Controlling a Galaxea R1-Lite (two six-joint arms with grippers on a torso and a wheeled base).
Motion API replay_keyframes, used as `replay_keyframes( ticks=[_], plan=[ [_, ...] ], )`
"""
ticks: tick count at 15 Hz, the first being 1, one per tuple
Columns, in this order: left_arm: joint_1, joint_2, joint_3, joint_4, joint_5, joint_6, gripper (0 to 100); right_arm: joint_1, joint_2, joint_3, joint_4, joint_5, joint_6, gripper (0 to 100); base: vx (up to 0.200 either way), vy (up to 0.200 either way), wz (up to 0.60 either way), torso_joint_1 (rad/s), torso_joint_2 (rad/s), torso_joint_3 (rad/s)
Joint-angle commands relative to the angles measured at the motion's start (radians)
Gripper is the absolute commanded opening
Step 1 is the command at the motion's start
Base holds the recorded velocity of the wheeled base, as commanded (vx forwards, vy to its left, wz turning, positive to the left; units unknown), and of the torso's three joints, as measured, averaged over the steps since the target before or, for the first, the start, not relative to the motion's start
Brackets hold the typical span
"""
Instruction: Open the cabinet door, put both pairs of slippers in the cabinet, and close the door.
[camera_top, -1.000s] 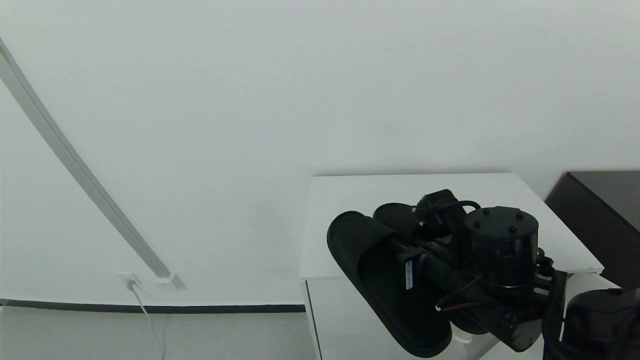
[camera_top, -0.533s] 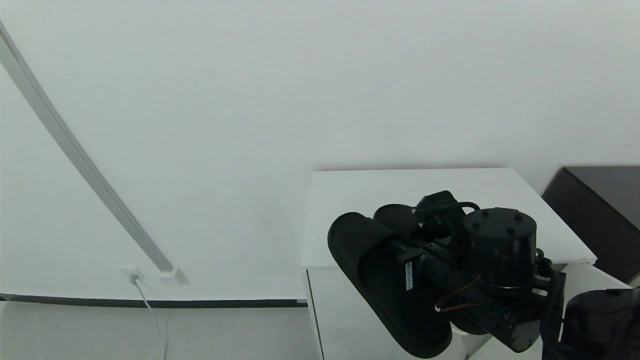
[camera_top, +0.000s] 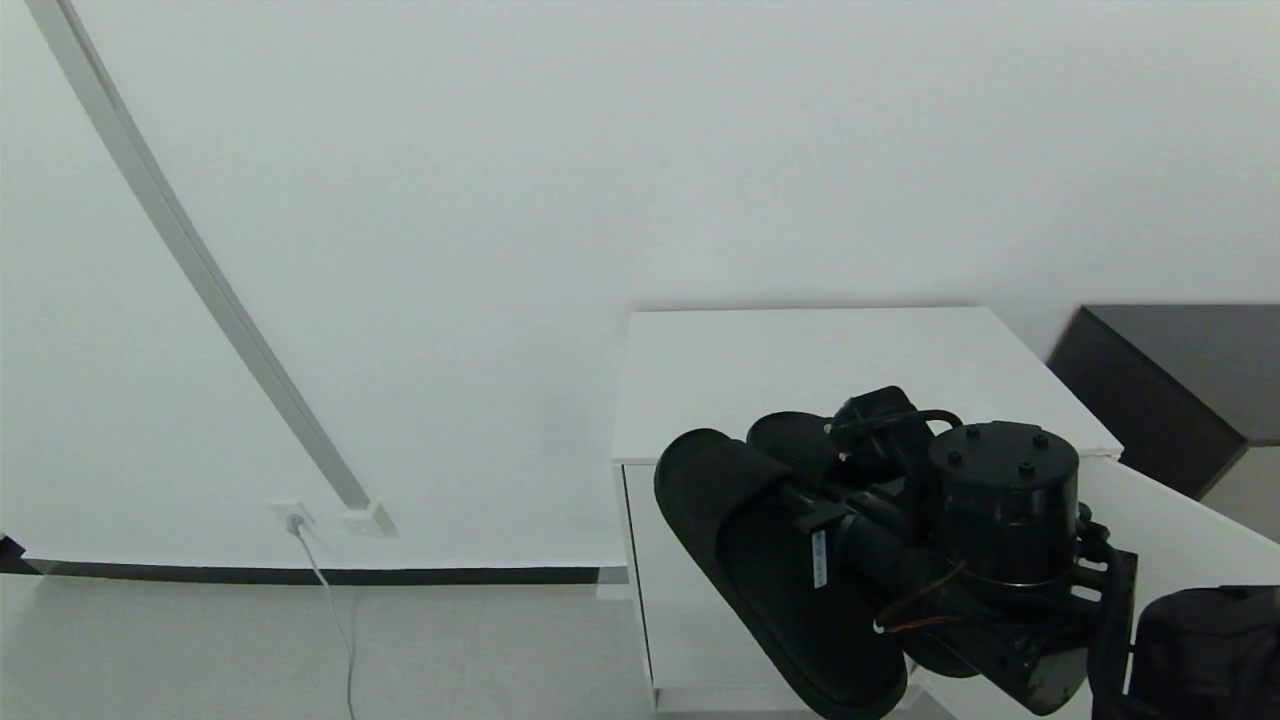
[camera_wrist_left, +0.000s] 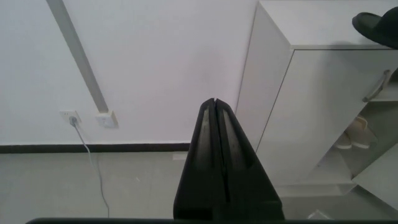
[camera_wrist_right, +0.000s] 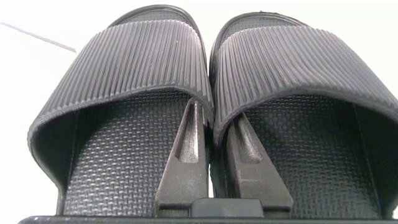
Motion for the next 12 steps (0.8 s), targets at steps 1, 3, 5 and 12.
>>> replay_keyframes(
  ticks=[1, 3, 5, 12],
  plan=[
    [0.000, 0.001, 0.001, 0.000, 0.001, 0.000, 0, 0.000, 0.003, 0.005, 0.000, 0.001, 0.000, 0, 0.000, 0.000, 0.00, 0.000, 0.00, 0.000],
    [0.000, 0.001, 0.001, 0.000, 0.001, 0.000, 0, 0.000, 0.003, 0.005, -0.001, 0.001, 0.000, 0, 0.000, 0.000, 0.00, 0.000, 0.00, 0.000],
    [0.000, 0.001, -0.001, 0.000, 0.001, 0.000, 0, 0.000, 0.003, 0.005, -0.001, 0.001, 0.000, 0, 0.000, 0.000, 0.00, 0.000, 0.00, 0.000],
    [0.000, 0.001, 0.001, 0.000, 0.001, 0.000, 0, 0.003, 0.001, 0.012, -0.015, -0.001, 0.000, 0, 0.000, 0.000, 0.00, 0.000, 0.00, 0.000]
  ],
)
